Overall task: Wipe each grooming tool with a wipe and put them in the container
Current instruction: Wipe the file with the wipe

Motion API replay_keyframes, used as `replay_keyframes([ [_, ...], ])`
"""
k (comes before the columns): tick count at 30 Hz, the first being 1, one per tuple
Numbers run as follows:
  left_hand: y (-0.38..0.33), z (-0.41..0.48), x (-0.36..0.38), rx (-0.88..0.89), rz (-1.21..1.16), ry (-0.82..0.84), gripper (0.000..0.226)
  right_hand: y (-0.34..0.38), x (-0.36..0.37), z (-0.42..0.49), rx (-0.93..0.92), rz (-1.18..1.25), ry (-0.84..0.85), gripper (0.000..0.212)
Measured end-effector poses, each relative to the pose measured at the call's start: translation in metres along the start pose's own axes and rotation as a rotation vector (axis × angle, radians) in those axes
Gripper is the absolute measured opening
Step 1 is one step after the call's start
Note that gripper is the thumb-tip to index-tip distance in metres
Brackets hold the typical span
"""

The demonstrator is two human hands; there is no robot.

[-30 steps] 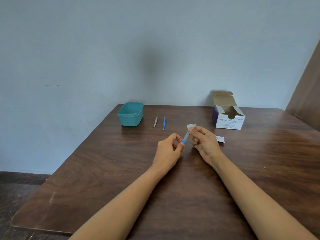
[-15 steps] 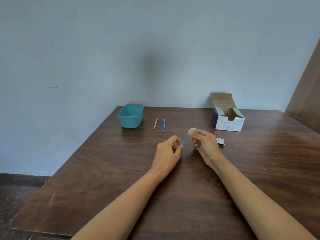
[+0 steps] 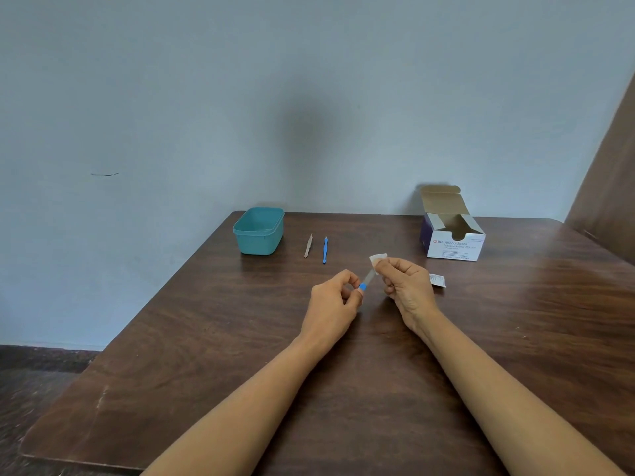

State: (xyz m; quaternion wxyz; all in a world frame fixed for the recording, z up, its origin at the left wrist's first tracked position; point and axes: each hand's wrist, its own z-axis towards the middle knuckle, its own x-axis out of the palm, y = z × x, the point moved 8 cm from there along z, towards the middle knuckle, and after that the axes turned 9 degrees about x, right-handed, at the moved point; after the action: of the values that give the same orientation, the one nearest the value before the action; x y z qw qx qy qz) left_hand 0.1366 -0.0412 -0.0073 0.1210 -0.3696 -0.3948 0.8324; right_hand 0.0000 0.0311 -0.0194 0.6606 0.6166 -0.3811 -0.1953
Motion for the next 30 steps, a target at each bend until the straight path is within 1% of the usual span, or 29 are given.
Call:
replay_keyframes([
  [4, 0.0003, -0.0004, 0.0, 0.004, -0.009, -0.004, 0.003, 0.0022, -0.0001, -0.0012, -0.015, -0.037, -0.013, 0.009],
  [9, 0.0012, -0.0003, -0.0011, 0.001, -0.003, -0.014, 0.003, 0.0047, -0.0025, -0.002, -0.018, -0.087, -0.044, 0.009],
  [17, 0.0011, -0.0001, -0.0011, 0.0, -0.03, -0.014, 0.003, 0.0032, -0.0046, -0.0018, 0.01, -0.03, -0.059, 0.002],
  [23, 0.0014, 0.0002, -0.0011, -0.008, -0.045, -0.017, 0.003, 0.0026, -0.0053, -0.0023, 0.015, -0.015, -0.065, 0.006],
  [30, 0.0023, 0.0003, -0.0003, 0.002, -0.032, -0.012, 0.002, 0.0028, -0.0044, 0.0007, 0.0, -0.097, -0.056, 0.011],
])
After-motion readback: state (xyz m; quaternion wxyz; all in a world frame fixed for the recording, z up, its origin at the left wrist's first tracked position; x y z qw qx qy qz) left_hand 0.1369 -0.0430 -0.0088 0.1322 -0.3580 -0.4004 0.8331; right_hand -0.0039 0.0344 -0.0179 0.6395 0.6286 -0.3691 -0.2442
